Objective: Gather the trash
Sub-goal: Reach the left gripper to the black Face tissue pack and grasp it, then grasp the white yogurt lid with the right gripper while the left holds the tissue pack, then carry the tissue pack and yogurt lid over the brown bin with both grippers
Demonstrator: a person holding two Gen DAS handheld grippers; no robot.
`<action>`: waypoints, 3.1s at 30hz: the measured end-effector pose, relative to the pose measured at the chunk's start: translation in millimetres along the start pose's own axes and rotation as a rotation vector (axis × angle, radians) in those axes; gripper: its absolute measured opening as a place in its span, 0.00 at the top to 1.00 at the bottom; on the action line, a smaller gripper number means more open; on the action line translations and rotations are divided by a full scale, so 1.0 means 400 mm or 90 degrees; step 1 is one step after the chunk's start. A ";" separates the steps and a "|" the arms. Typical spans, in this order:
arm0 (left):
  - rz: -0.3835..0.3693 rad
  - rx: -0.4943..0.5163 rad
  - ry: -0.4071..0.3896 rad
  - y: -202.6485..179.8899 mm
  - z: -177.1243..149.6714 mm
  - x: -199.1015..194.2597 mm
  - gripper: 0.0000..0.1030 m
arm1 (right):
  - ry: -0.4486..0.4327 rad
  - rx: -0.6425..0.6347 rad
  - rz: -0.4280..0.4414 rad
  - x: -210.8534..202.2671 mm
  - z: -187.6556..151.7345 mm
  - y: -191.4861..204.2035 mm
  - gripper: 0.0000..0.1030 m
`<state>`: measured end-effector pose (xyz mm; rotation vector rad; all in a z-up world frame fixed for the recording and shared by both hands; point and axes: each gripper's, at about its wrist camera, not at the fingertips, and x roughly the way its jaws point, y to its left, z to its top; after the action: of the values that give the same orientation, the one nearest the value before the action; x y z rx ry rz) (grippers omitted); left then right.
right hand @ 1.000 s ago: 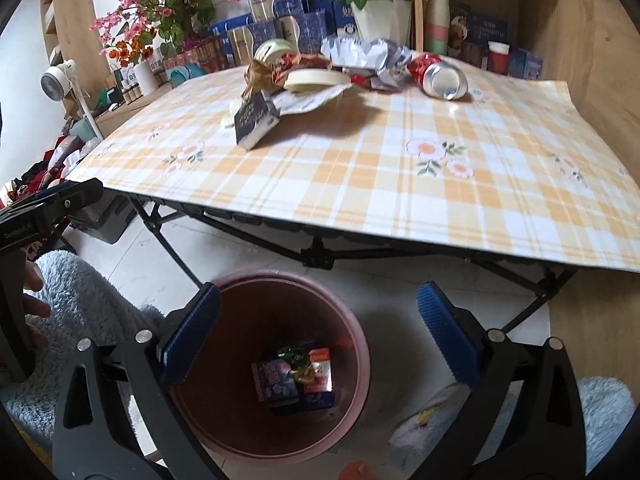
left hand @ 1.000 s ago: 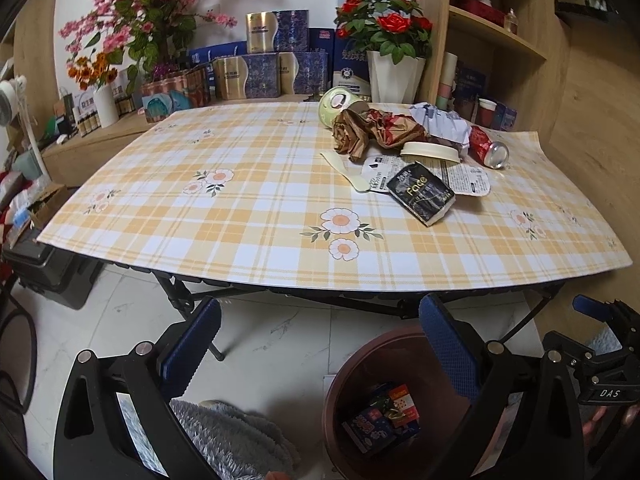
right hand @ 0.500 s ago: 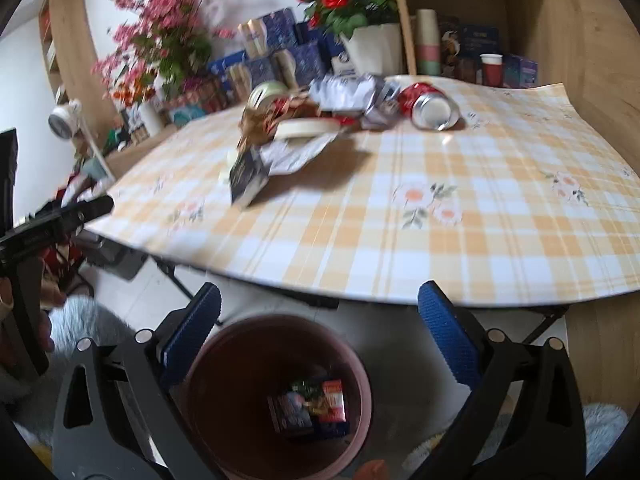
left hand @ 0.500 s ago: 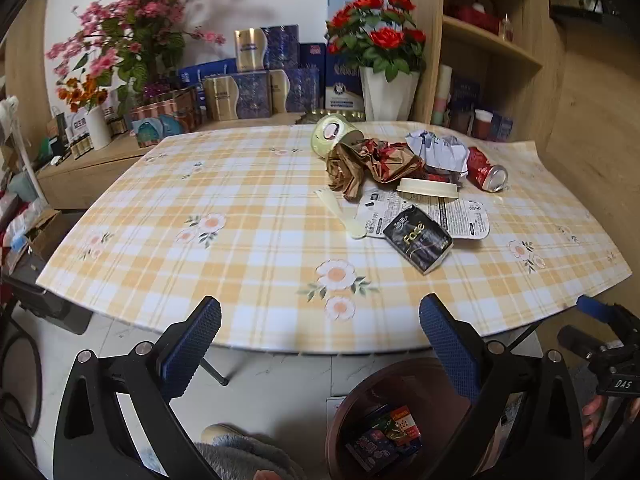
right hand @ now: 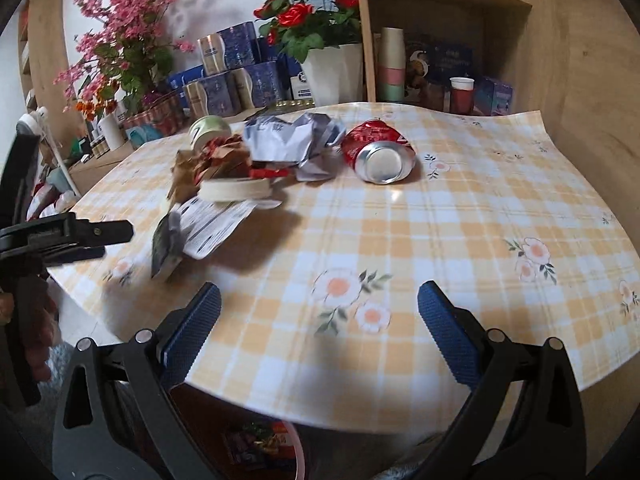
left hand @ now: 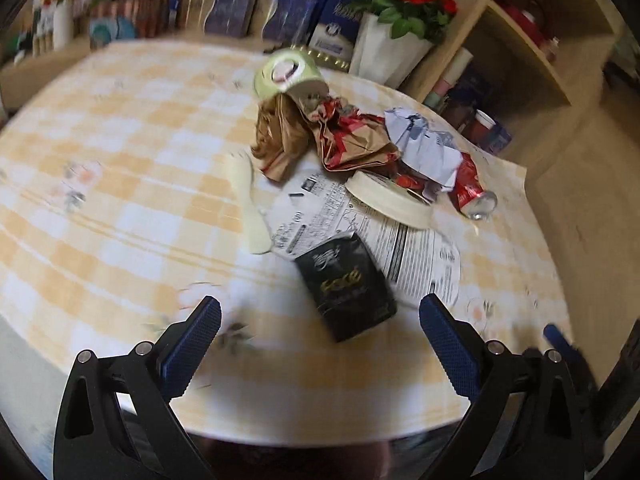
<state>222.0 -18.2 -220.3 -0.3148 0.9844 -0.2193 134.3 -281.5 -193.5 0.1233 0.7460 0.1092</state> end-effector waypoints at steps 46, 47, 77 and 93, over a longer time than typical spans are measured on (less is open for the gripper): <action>-0.026 0.014 -0.061 0.124 -0.024 -0.107 0.67 | 0.191 0.021 0.096 0.404 0.233 0.203 0.15; -0.027 0.016 -0.063 0.121 -0.025 -0.112 0.67 | 0.183 0.016 0.097 0.391 0.228 0.203 0.15; -0.088 0.153 -0.004 -0.005 -0.202 -0.243 0.67 | 0.003 0.084 0.134 -0.130 -0.028 0.075 0.15; -0.045 0.274 0.086 0.004 -0.402 -0.137 0.66 | 0.009 0.067 0.112 -0.195 -0.152 0.073 0.15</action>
<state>57.0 -24.9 -260.6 0.0609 1.0315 -0.5132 34.3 -259.2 -181.4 0.2886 0.7546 0.2383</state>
